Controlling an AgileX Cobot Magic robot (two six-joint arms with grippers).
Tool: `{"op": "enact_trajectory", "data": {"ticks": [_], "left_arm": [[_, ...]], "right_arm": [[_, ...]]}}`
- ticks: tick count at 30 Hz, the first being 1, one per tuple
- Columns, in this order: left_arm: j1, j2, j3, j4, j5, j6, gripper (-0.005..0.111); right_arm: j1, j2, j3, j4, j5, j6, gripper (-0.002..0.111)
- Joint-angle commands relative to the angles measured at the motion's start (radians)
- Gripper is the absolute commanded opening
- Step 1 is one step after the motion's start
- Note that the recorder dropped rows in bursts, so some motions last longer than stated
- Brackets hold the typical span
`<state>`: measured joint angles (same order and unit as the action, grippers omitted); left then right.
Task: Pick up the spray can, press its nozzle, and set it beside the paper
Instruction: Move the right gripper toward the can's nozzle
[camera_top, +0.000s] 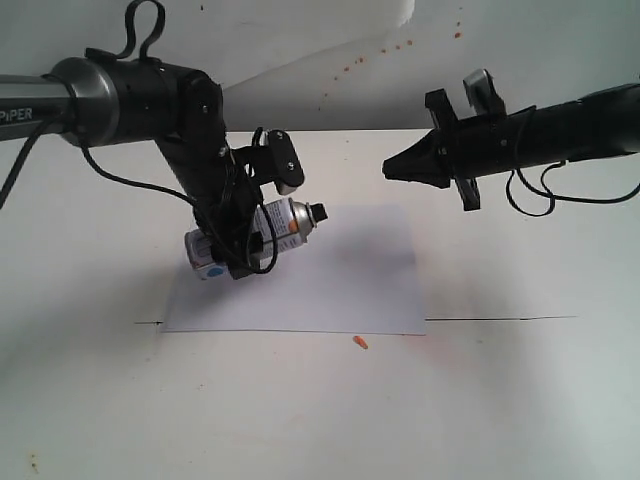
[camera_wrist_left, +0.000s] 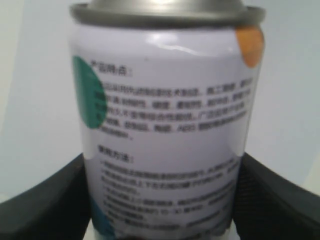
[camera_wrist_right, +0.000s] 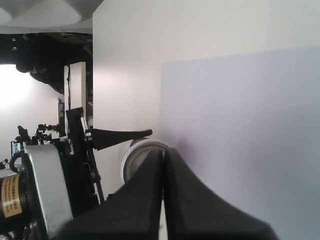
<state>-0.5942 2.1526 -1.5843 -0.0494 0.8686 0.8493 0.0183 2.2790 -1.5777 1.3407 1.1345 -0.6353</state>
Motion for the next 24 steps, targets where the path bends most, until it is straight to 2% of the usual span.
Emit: {"op": "enact_trajectory", "data": {"ticks": [1, 8, 18, 24], "left_arm": [[-0.026, -0.011, -0.011, 0.006, -0.068, -0.010, 0.000], [-0.026, -0.011, -0.011, 0.007, -0.060, -0.019, 0.000], [-0.026, -0.011, -0.011, 0.015, -0.061, -0.022, 0.000], [-0.026, -0.011, -0.011, 0.036, -0.061, -0.031, 0.000]], "right_arm": [[0.013, -0.003, -0.006, 0.003, -0.015, -0.027, 0.000], [0.073, 0.033, -0.006, -0.016, -0.020, -0.029, 0.000], [0.077, 0.052, -0.006, -0.007, 0.002, -0.033, 0.000], [0.115, 0.052, -0.006, -0.002, 0.006, -0.039, 0.000]]}}
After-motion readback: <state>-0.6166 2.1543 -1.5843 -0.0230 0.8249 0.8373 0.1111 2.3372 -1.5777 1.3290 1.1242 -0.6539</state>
